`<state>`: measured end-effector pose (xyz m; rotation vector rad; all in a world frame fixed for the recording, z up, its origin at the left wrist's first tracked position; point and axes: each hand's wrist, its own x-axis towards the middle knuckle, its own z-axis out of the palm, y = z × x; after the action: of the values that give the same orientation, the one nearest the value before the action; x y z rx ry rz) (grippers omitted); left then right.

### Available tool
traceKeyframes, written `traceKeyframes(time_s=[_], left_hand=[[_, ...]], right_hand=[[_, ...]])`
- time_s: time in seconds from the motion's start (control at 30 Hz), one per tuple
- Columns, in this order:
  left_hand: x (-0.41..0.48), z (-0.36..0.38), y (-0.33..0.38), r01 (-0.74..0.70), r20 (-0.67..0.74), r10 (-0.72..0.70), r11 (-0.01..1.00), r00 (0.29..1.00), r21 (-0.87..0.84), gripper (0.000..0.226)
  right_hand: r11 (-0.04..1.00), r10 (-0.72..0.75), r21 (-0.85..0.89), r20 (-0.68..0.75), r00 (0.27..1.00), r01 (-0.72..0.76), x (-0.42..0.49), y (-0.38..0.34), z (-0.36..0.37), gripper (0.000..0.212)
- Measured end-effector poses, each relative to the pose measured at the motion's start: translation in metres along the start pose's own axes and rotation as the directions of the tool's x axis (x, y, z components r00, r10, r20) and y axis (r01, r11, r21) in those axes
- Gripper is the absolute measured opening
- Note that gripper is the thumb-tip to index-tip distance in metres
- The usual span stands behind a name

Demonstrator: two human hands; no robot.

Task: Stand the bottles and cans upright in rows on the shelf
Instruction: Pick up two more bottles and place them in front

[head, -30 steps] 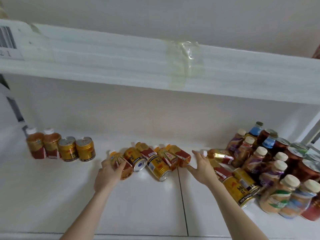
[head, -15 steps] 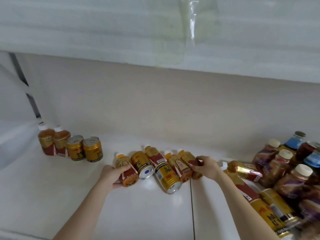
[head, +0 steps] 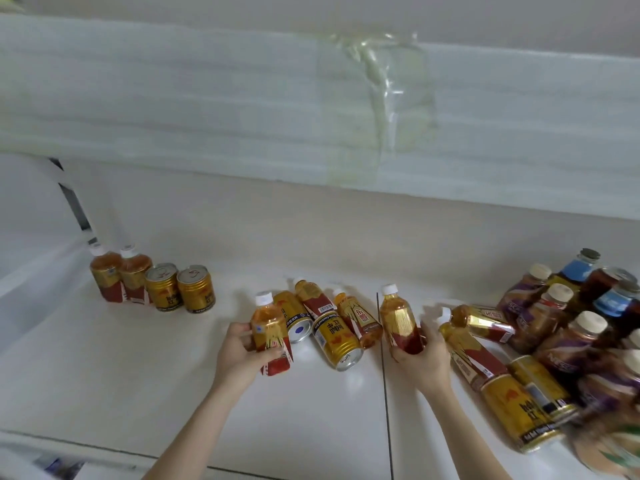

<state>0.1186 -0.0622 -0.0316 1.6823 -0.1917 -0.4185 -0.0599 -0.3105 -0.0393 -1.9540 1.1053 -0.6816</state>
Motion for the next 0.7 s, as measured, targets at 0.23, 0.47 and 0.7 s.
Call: traceKeyframes(time_s=[0.23,0.47,0.7], left_hand=[[-0.022,-0.001,-0.012,-0.111,0.117,0.095,0.984,0.989,0.137,0.062],[-0.035,-0.001,-0.016,-0.148,0.149,0.114,0.959,0.982,0.242,0.068],[-0.046,0.003,-0.013,-0.183,0.151,0.141,0.933,0.978,0.312,0.065]], right_hand=[[1.000,0.003,-0.006,-0.015,1.000,-0.003,-0.047,0.013,-0.006,0.059],[0.991,0.067,0.109,0.055,0.996,-0.073,-0.052,0.026,-0.016,0.074],[0.992,0.009,0.124,0.058,0.998,-0.016,-0.054,0.017,-0.026,0.051]])
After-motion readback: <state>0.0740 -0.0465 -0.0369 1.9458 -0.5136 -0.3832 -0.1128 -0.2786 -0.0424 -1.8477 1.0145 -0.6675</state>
